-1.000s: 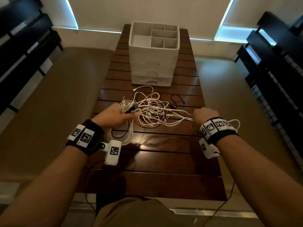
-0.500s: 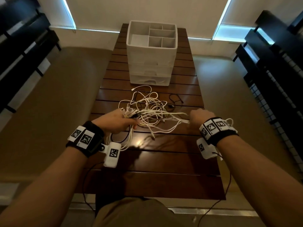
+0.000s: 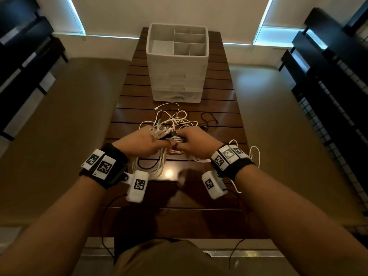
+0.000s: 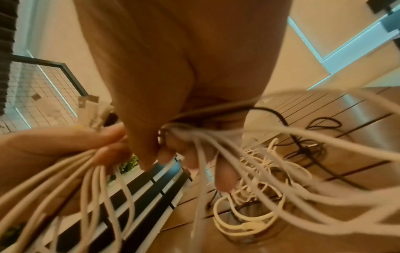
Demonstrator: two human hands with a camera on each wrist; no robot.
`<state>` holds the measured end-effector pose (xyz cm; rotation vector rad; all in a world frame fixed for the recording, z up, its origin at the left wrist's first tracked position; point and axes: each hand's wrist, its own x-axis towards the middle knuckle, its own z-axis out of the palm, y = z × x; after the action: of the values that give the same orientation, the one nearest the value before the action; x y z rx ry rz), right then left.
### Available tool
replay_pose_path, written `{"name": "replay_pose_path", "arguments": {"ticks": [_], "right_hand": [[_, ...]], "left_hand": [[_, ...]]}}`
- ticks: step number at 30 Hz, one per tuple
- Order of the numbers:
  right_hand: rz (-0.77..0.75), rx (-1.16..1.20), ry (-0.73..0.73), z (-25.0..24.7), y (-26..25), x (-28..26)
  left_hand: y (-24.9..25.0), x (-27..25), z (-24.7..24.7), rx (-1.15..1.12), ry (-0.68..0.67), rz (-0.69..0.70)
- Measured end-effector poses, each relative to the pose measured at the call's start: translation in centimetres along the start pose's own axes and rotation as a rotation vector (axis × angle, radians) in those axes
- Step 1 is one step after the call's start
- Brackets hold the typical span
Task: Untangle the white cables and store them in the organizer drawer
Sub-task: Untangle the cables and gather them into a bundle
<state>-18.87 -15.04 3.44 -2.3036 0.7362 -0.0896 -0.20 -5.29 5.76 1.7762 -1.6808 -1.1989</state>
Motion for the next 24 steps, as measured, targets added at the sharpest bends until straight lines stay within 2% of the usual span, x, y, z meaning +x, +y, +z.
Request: {"name": "replay_pose_path", "arguments": {"ticks": [4, 6, 8, 9, 12, 15, 24], "right_hand": [[0.077, -0.172, -0.029, -1.5, 2.1, -0.7], [0.125, -0.265, -0.062, -2.0, 3.9, -1.2], [0.168, -0.287, -0.063, -1.8, 5.3, -1.6], [0.183, -0.291, -0.055, -1.6, 5.8, -1.6], [0.221, -0.271, -0.032, -1.1, 5.9, -1.6], [0.213, -0.156, 0.003, -1.6, 5.8, -1.6], [0.209, 0.259, -0.125, -3.7, 4.0, -1.8]], "left_hand": [[0.1, -0.4, -0.5, -0.085, 0.182, 0.036], [0.0, -0.5, -1.0, -0.335, 0.317, 0.019], [0.5, -0.6, -1.6, -0.660, 0.436, -0.077], [0.8, -0.7, -1.8, -0.754, 0.473, -0.098], [1.5, -0.8, -2.1, -0.845, 0.508, -0.082], [1.5, -0.8, -2.4, -0.868, 0.520, -0.077], [2.9, -0.8, -2.6, -0.983, 0.549, 0.021]]}}
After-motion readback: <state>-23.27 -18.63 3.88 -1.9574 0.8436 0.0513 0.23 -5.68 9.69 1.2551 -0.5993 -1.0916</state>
